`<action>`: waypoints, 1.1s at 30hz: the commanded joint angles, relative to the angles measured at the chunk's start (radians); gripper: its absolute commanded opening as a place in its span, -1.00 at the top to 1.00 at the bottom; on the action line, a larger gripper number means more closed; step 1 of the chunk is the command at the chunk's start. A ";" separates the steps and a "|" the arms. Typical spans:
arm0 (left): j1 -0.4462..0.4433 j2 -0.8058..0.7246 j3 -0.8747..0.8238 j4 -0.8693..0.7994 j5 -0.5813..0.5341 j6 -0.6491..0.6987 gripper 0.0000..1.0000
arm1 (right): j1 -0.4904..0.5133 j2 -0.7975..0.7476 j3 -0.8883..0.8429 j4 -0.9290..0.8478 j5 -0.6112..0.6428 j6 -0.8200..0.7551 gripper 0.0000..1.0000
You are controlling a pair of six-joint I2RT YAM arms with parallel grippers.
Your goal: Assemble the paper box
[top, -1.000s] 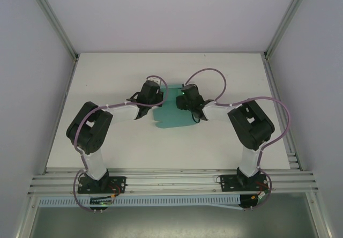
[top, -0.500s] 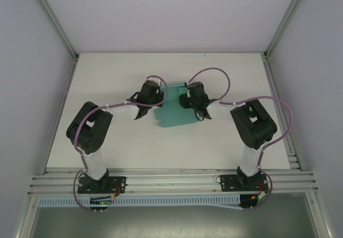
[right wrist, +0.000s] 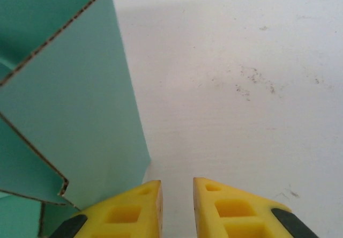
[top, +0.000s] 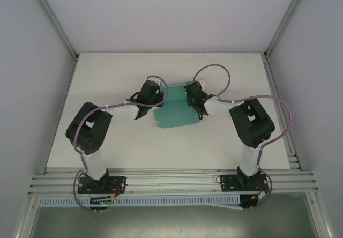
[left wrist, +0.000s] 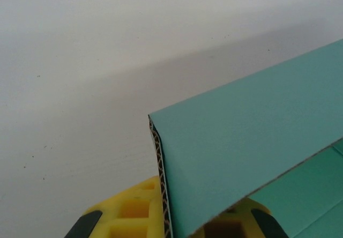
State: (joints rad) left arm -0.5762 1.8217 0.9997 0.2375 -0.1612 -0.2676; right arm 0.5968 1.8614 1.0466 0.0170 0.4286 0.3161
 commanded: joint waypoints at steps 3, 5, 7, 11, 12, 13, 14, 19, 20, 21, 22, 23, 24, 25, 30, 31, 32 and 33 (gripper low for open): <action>-0.022 -0.025 -0.017 -0.075 0.072 0.018 1.00 | -0.012 -0.065 -0.119 0.203 -0.181 -0.100 0.48; -0.022 -0.024 -0.015 -0.078 0.059 0.014 1.00 | -0.016 -0.115 -0.161 0.238 -0.198 -0.125 0.37; -0.022 -0.024 -0.019 -0.076 0.048 0.015 1.00 | -0.029 -0.183 -0.227 0.274 -0.264 -0.142 0.37; -0.021 -0.030 -0.034 -0.050 0.046 0.017 1.00 | -0.118 -0.347 -0.376 0.332 -0.408 -0.143 0.24; -0.021 -0.029 -0.034 -0.046 0.048 0.016 1.00 | -0.146 -0.394 -0.411 0.334 -0.441 -0.139 0.18; -0.020 -0.027 -0.035 -0.044 0.051 0.017 1.00 | -0.170 -0.436 -0.436 0.329 -0.476 -0.146 0.12; -0.020 -0.026 -0.033 -0.040 0.055 0.018 1.00 | -0.193 -0.476 -0.455 0.316 -0.492 -0.148 0.06; -0.021 -0.024 -0.037 -0.022 0.069 0.019 1.00 | -0.295 -0.603 -0.466 0.165 -0.518 -0.167 -0.18; -0.021 -0.026 -0.043 -0.015 0.072 0.020 1.00 | -0.330 -0.608 -0.471 0.168 -0.547 -0.146 -0.19; -0.020 -0.027 -0.047 -0.013 0.067 0.017 1.00 | -0.371 -0.607 -0.471 0.171 -0.577 -0.118 -0.19; -0.019 -0.029 -0.050 -0.009 0.064 0.015 1.00 | -0.404 -0.599 -0.460 0.151 -0.583 -0.094 -0.19; -0.018 -0.035 -0.058 -0.003 0.063 0.011 1.00 | -0.428 -0.586 -0.435 0.108 -0.579 -0.077 -0.18; -0.013 -0.045 -0.067 0.009 0.079 0.004 1.00 | -0.443 -0.566 -0.411 0.066 -0.578 -0.062 -0.16; -0.009 -0.055 -0.077 0.023 0.096 -0.004 1.00 | -0.450 -0.544 -0.393 0.045 -0.585 -0.050 -0.15; 0.010 -0.107 -0.112 0.095 0.200 -0.045 1.00 | -0.453 -0.394 -0.346 0.104 -0.769 -0.016 -0.14; 0.012 -0.219 -0.117 0.106 0.215 -0.053 1.00 | -0.451 -0.365 -0.334 0.120 -0.803 -0.007 -0.14; 0.012 -0.139 -0.117 0.109 0.220 -0.056 1.00 | -0.448 -0.339 -0.323 0.139 -0.843 -0.001 -0.14; 0.012 -0.146 -0.113 0.102 0.216 -0.056 1.00 | -0.444 -0.316 -0.310 0.158 -0.897 0.001 -0.14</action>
State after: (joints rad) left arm -0.5709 1.7351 0.8875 0.2798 -0.0002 -0.2924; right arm 0.1440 1.4963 0.6971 0.1318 -0.2977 0.2771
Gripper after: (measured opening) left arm 0.071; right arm 0.571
